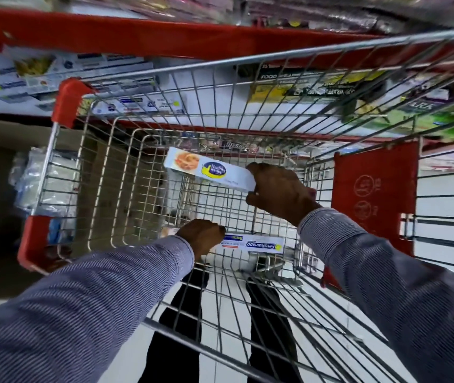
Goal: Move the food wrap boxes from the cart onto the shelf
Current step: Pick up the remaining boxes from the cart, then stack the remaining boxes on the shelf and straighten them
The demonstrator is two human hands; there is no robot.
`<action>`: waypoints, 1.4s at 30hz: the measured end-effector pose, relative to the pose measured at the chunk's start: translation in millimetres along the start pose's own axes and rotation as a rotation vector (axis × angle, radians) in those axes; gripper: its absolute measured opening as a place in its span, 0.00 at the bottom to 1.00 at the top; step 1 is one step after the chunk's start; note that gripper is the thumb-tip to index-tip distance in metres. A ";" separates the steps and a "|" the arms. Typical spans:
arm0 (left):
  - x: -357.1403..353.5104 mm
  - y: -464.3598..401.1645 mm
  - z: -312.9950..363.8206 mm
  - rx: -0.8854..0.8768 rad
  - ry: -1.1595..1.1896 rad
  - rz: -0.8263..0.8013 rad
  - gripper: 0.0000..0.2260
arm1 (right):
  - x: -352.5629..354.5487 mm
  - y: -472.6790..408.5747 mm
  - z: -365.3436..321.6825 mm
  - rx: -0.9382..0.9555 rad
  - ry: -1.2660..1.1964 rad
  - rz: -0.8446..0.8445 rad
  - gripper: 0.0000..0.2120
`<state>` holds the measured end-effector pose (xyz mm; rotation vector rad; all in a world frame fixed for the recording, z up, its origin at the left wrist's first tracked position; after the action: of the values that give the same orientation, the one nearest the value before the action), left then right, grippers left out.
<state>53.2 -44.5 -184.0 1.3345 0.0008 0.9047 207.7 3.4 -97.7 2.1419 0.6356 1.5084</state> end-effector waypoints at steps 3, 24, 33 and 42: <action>5.8 3.0 -2.5 0.077 0.085 -0.027 0.11 | 22.1 7.3 -6.2 0.023 0.007 0.072 0.28; 351.9 440.8 39.6 0.205 0.009 1.068 0.25 | 455.2 213.8 -152.0 0.237 0.254 0.534 0.20; 459.7 522.0 43.0 0.247 -0.054 1.162 0.29 | 563.3 237.5 -147.7 0.153 0.263 0.647 0.18; 502.1 533.9 30.3 0.203 -0.037 1.204 0.28 | 606.1 201.5 -114.6 0.086 0.149 0.679 0.23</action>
<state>106.2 190.0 509.0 1.5073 -0.8322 1.9094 303.3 215.7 508.1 2.4673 -0.0089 2.0190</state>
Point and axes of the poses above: each hand's wrist, its own y-axis away from the middle knuckle, its own x-axis out of the back of the hand, z = x × y, the point moved 7 cm from there along -y, towards the middle knuckle, and after that the axes turned 12 degrees about -z, right-handed, at the moved point
